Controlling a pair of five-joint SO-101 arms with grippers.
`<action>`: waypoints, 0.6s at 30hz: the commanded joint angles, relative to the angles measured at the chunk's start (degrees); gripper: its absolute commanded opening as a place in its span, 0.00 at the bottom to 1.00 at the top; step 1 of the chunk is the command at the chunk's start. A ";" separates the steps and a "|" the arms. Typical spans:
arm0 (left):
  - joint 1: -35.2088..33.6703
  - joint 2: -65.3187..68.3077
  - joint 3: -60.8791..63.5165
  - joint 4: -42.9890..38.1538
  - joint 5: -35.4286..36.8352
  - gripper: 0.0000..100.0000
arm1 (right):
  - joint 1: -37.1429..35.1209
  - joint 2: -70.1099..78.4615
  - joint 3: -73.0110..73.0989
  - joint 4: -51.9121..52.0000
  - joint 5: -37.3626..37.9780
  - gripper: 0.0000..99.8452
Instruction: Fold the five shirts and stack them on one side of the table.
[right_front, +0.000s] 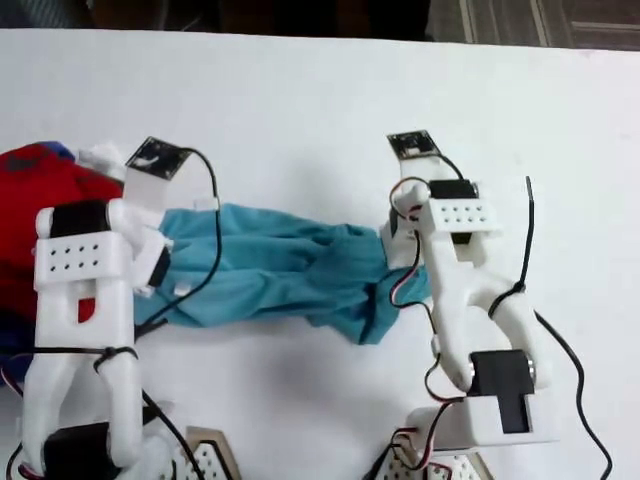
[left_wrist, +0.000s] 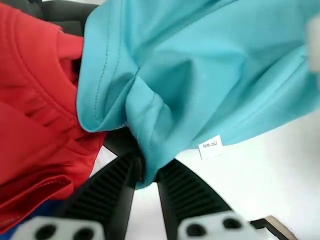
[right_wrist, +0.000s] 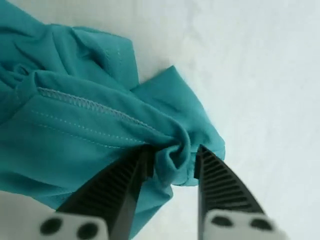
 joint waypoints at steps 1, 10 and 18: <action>-0.44 -1.49 0.04 -0.79 -0.62 0.02 | 0.04 0.13 -3.34 -0.84 -0.26 0.04; -0.44 -1.49 0.04 -0.79 -0.62 0.02 | 0.31 -0.31 -5.54 -0.48 -0.09 0.02; -0.18 -1.49 -6.29 2.99 -0.09 0.02 | 0.40 -14.64 -5.71 -0.40 8.79 0.02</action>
